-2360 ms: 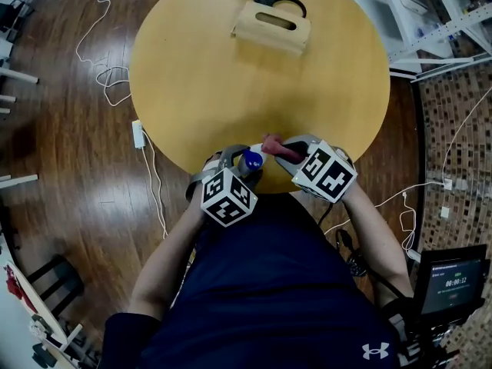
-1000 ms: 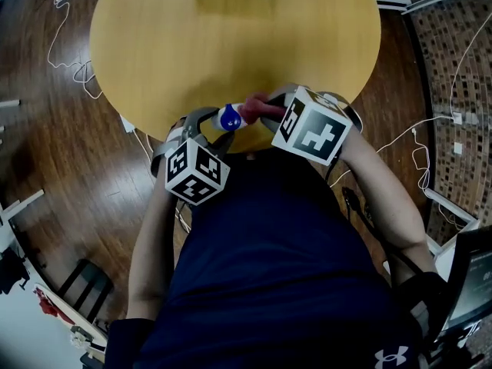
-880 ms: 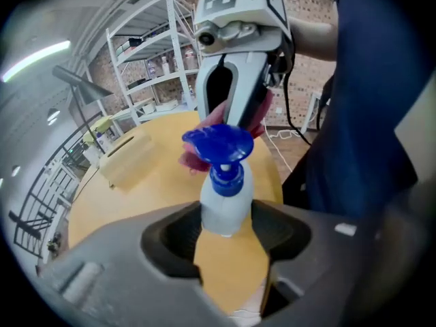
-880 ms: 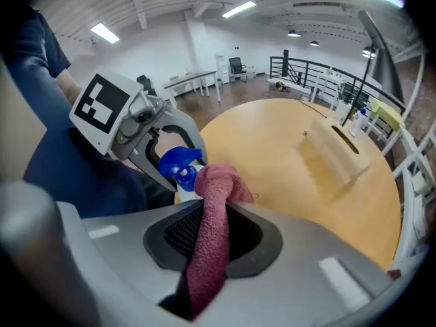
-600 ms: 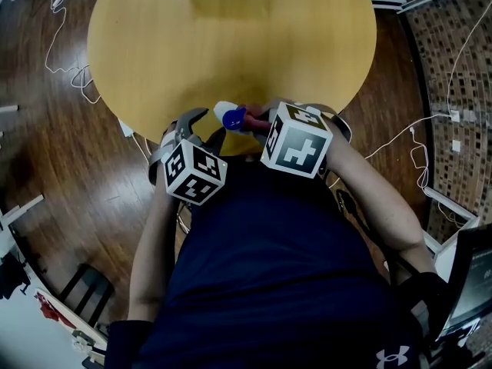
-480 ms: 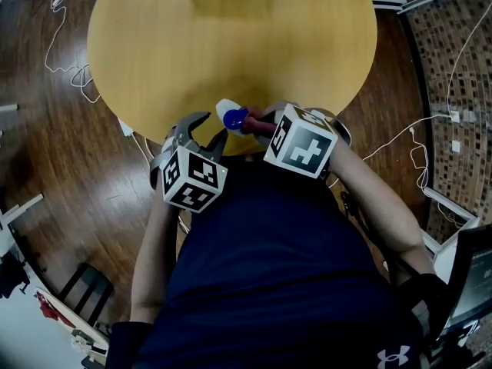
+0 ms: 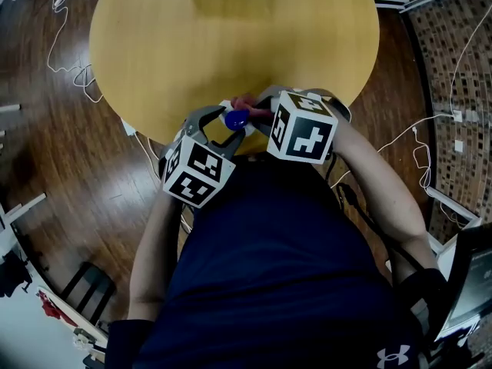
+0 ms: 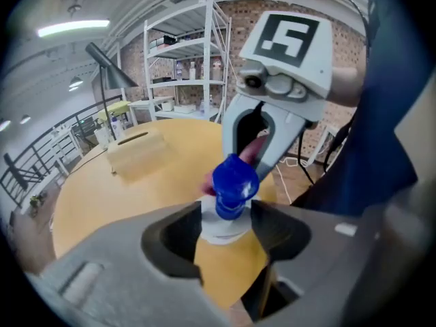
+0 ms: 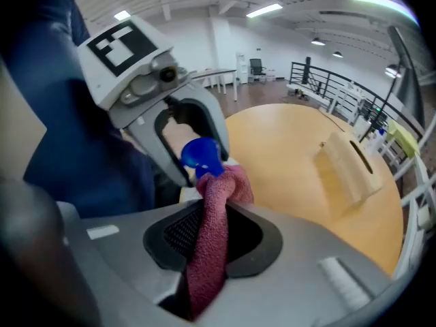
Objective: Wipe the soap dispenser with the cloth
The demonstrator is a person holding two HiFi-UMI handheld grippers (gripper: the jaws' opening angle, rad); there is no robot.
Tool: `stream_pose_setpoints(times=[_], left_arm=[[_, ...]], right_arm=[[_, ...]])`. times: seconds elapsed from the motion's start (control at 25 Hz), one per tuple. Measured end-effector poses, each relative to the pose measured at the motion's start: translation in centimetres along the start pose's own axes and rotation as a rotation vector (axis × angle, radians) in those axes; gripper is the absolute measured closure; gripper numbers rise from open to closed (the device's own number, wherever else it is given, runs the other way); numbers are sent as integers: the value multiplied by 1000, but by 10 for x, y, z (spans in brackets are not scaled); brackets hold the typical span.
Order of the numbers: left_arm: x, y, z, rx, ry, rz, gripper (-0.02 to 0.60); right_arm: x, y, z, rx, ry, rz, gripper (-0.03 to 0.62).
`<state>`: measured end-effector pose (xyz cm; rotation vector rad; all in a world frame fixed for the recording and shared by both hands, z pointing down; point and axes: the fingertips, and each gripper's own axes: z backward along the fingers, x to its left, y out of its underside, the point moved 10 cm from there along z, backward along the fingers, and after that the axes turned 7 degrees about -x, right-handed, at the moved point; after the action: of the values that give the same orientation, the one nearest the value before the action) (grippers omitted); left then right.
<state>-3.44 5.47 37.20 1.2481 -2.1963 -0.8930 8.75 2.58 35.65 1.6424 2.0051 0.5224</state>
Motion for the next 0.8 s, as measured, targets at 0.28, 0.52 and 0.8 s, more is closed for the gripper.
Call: stream_pose_setpoints(times=[0.28,0.52,0.8], left_arm=[[-2,4,5,-21,-1,-17,371],[-1,2,4,-1,6,-27,370],[0,5,7,-9,-7,-13,371]], right_arm=[[6,19,14,0,46,-25,522],[-12,-9,-5,-99,85,90,522],[20,16,7,-49,-83,110,522]])
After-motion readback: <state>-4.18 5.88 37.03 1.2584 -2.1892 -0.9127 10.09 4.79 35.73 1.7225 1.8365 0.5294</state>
